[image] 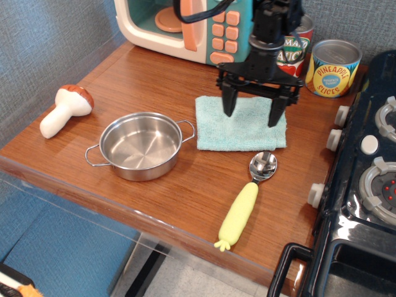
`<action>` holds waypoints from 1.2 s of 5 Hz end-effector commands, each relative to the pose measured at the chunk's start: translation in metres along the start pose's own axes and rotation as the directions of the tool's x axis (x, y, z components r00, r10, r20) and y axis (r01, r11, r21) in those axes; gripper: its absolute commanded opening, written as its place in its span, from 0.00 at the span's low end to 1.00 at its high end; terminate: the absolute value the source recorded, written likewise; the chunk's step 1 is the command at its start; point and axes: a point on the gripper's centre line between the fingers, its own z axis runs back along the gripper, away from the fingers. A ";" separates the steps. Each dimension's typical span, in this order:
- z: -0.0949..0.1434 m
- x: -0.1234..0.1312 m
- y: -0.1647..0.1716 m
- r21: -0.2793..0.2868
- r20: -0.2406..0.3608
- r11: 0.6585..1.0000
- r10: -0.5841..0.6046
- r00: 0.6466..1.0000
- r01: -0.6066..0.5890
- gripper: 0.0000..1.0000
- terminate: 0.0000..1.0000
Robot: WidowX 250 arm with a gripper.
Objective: Move the blue cloth to the back left corner
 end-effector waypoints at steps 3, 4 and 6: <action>-0.022 0.044 0.072 -0.036 0.130 0.999 0.017 0.991 -0.012 1.00 0.00; -0.021 0.067 0.106 -0.040 0.134 0.999 -0.001 0.991 0.007 1.00 0.00; -0.008 0.063 0.156 -0.057 0.157 0.994 -0.084 0.984 0.094 1.00 0.00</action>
